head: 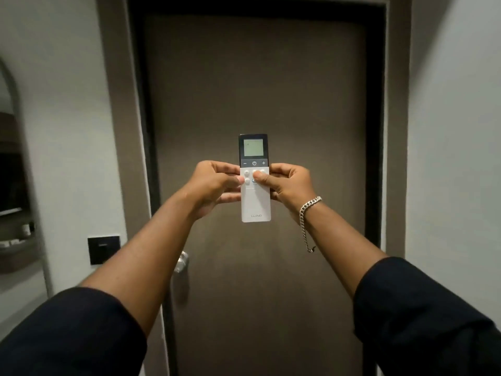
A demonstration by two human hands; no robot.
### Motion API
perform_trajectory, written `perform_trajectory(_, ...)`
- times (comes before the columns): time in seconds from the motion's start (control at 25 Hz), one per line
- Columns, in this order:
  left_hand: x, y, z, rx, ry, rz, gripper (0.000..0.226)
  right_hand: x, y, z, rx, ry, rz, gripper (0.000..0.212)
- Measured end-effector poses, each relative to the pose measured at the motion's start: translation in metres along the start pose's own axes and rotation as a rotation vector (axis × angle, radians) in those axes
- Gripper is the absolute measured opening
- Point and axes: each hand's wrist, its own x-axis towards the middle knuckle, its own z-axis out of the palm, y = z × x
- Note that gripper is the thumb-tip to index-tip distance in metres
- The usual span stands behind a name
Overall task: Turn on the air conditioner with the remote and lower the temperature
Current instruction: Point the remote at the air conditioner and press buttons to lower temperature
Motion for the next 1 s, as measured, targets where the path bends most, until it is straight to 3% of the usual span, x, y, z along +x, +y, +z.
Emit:
perform_trajectory(0.2, 0.007, 0.075, -0.037, 0.066, 0.051, 0.159, 0.016, 0.029, -0.074, 0.034, 0.053, -0.095, -0.143, 0.046)
perform_trajectory(0.48, 0.011, 0.102, -0.047, 0.075, 0.09, 0.247, 0.006, 0.036, -0.105, 0.045, 0.073, -0.12, -0.2, 0.042)
perform_trajectory(0.88, 0.008, 0.115, -0.039, 0.094, 0.084, 0.279, 0.009, 0.032, -0.119, 0.041, 0.077, -0.098, -0.211, 0.035)
perform_trajectory(1.0, 0.004, 0.116, -0.039, 0.104, 0.08, 0.269, 0.013, 0.027, -0.122, 0.04, 0.099, -0.124, -0.209, 0.024)
